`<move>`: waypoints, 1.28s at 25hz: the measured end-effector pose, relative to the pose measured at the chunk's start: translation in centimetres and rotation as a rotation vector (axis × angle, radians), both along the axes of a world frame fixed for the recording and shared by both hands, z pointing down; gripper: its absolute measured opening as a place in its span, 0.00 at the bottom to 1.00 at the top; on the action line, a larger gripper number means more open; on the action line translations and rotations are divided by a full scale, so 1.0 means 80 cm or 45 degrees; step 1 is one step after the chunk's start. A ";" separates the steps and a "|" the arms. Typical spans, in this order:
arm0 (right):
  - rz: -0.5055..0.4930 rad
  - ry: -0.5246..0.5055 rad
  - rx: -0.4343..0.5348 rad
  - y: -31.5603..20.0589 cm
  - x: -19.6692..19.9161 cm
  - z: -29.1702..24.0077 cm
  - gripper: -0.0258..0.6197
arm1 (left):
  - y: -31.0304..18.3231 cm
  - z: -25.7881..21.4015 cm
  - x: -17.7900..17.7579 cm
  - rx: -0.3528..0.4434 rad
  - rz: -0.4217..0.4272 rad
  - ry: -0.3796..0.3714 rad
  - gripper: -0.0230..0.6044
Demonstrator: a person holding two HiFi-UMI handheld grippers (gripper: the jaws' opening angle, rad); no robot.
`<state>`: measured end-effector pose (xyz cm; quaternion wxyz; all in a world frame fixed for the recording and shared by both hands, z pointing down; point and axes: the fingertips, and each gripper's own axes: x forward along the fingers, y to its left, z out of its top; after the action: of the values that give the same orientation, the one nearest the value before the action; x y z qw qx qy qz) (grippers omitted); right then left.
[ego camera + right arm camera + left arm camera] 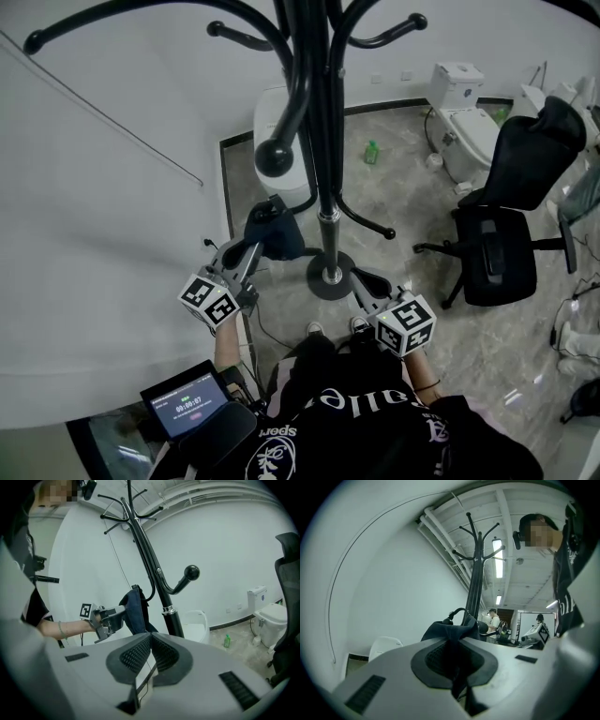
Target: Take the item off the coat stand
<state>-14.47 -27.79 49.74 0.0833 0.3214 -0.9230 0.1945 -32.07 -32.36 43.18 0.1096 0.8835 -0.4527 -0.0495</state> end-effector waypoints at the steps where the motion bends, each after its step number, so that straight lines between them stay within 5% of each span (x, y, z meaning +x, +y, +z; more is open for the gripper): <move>1: -0.014 -0.002 0.001 -0.001 0.000 0.000 0.07 | 0.002 0.004 -0.003 0.001 -0.016 -0.009 0.05; 15: -0.224 -0.020 0.001 -0.020 0.010 0.001 0.07 | 0.065 0.030 -0.056 -0.037 -0.439 0.038 0.05; 26: -0.509 -0.013 -0.033 0.007 0.012 0.019 0.07 | 0.145 0.055 -0.011 -0.094 -0.767 0.125 0.05; 32: -0.600 -0.023 -0.062 0.034 0.014 0.031 0.07 | 0.188 0.069 0.030 -0.150 -0.833 0.138 0.05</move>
<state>-13.35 -25.10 52.22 0.1256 0.0933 -0.9683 0.1947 -29.64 -17.30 48.71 0.1626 0.6797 -0.7078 -0.1026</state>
